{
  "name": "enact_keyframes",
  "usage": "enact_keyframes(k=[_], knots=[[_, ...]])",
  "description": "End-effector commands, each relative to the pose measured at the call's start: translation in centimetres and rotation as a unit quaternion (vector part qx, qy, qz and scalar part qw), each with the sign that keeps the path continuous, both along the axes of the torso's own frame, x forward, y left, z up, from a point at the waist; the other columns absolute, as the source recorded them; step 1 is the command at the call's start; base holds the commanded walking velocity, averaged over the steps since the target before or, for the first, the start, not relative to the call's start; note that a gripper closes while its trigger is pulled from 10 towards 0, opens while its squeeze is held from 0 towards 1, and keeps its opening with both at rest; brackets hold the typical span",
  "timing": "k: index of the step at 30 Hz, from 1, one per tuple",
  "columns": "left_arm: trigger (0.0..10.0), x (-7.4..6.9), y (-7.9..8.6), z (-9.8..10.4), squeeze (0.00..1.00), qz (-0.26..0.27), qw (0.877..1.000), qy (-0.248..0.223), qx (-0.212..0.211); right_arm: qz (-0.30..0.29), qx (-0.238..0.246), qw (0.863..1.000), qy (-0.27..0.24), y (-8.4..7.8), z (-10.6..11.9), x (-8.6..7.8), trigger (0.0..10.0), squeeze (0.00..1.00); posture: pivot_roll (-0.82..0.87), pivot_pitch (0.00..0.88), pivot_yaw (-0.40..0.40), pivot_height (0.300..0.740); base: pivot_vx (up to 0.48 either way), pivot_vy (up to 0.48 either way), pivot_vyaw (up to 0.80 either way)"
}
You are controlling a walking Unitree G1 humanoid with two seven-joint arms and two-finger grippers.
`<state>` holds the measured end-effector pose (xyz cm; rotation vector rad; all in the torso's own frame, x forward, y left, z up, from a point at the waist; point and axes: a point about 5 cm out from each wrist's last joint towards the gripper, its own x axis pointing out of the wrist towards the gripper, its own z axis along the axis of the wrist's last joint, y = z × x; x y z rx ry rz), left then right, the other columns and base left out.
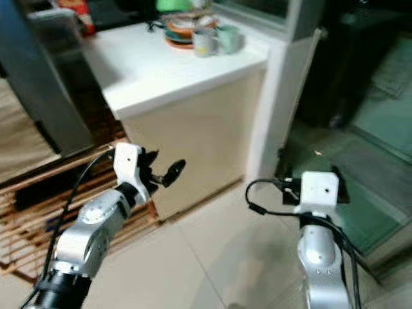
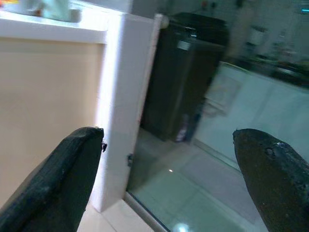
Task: Restocking fridge
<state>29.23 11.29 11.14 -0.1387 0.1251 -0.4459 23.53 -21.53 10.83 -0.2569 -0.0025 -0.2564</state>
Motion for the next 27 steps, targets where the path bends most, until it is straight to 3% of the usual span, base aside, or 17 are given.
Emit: enact_keyframes(k=[1,5,8,12,18,23,27], knots=[[10.0,-0.1,0.4,0.7,0.00,0.009,1.000,-0.008,-0.011,-0.001,-0.003,1.000,0.005,-0.1,-0.1,0.0,10.0,0.73,-0.12,0.000,0.072,0.740,0.000,0.000,-0.66],[10.0,-1.3,1.1,-0.4,0.00,-0.027,0.999,0.023,0.025,0.003,-0.010,1.000,0.011,-0.3,-0.1,-0.3,10.0,0.74,-0.11,0.000,0.059,0.740,0.000,0.000,-0.66],[10.0,-1.6,2.3,-0.5,0.00,-0.014,0.999,0.024,0.039,0.008,0.000,1.000,0.024,-0.5,-0.5,-0.3,10.0,0.74,-0.10,0.000,0.041,0.740,0.000,0.000,-0.65],[10.0,-1.3,2.1,-0.2,0.00,-0.005,0.999,0.011,0.045,0.010,0.002,1.000,0.026,-0.5,-0.6,-0.2,10.0,0.75,-0.09,0.000,0.038,0.740,0.000,0.000,-0.65],[10.0,-1.3,1.1,1.1,0.00,-0.010,1.000,-0.011,0.022,0.003,0.013,1.000,0.028,-0.4,-0.7,-0.1,10.0,0.76,-0.10,0.000,0.049,0.740,0.000,0.000,-0.60],[10.0,-1.6,1.1,0.2,0.00,-0.001,0.999,0.032,-0.001,0.001,0.016,0.999,0.031,-0.4,-0.8,-0.4,10.0,0.76,-0.10,0.000,0.047,0.740,0.000,0.000,-0.59],[10.0,-1.8,1.3,-0.9,0.00,-0.006,0.997,0.059,0.041,0.009,0.018,0.999,0.032,-0.3,-0.8,-0.3,10.0,0.76,-0.10,0.000,0.044,0.740,0.000,0.000,-0.62]])
